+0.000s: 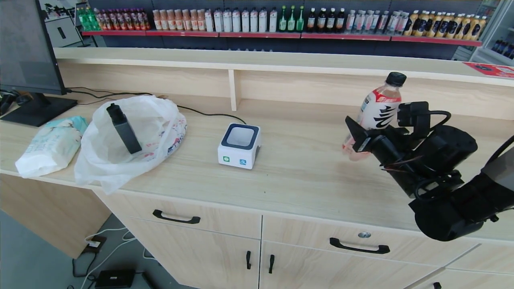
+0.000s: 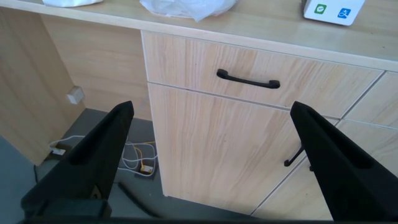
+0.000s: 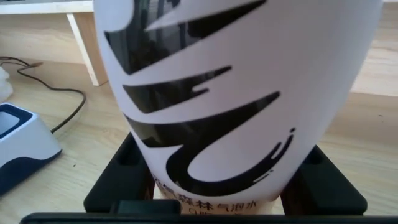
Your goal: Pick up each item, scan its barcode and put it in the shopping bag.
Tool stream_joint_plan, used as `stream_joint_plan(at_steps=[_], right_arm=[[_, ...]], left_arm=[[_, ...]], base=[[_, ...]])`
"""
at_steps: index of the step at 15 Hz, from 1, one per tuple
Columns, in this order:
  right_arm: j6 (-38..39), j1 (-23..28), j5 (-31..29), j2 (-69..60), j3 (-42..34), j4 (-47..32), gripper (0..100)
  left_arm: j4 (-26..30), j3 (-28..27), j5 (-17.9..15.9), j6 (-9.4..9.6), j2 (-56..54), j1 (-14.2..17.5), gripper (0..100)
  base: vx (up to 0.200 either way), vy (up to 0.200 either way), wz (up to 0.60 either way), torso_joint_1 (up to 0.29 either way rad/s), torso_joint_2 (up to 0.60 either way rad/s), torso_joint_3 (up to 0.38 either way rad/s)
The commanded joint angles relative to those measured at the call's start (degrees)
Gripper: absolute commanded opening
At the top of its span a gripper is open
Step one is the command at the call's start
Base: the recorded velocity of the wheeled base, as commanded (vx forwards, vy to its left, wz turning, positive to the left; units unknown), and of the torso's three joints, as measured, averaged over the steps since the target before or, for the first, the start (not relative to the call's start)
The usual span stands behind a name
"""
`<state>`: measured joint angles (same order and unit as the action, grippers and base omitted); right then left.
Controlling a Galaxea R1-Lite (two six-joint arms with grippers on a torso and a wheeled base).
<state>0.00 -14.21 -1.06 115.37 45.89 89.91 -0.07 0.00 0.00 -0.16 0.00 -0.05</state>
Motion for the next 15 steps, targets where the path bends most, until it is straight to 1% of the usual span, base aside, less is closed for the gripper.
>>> stream_joint_plan(at_steps=[1,3,5,7,8,10,12,14,15], right_arm=[[0.0,-0.7,0.1,-3.8,-1.9,0.1,0],[0.6,-3.7,0.1,-7.6,-4.6,0.1,0],[1.5,-9.6,0.1,-12.0,-7.7,0.1,0],[1.7,-14.8,0.1,-14.4,-8.4,0.1,0],[1.7,-16.5,0.1,-14.9,-8.8,0.1,0],[1.6,-22.3,0.1,-17.9,-13.5,0.1,0],[1.7,-25.0,0.1,-19.7,-14.3,0.1,0],[1.8,-25.9,0.1,-20.4,-14.2,0.1,0],[2.2,-27.7,0.1,-20.6,-13.6,0.1,0]], left_arm=[[0.0,0.0,0.0,-0.02,0.0,0.0,100],[0.0,0.0,0.0,-0.11,0.0,0.0,100],[0.0,0.0,0.0,-0.11,0.0,0.0,100],[0.0,0.0,0.0,-0.02,0.0,0.0,100],[0.0,0.0,0.0,-0.02,0.0,0.0,100],[0.0,0.0,0.0,0.07,0.0,0.0,100],[0.0,0.0,0.0,-0.02,0.0,0.0,100],[0.0,0.0,0.0,-0.02,0.0,0.0,100],[0.0,0.0,0.0,-0.02,0.0,0.0,100]], base=[[0.0,0.0,0.0,0.0,0.0,0.0],[0.0,0.0,0.0,0.0,0.0,0.0],[0.0,0.0,0.0,0.0,0.0,0.0],[0.0,0.0,0.0,0.0,0.0,0.0],[0.0,0.0,0.0,0.0,0.0,0.0],[0.0,0.0,0.0,0.0,0.0,0.0],[0.0,0.0,0.0,0.0,0.0,0.0],[0.0,0.0,0.0,0.0,0.0,0.0],[0.0,0.0,0.0,0.0,0.0,0.0]])
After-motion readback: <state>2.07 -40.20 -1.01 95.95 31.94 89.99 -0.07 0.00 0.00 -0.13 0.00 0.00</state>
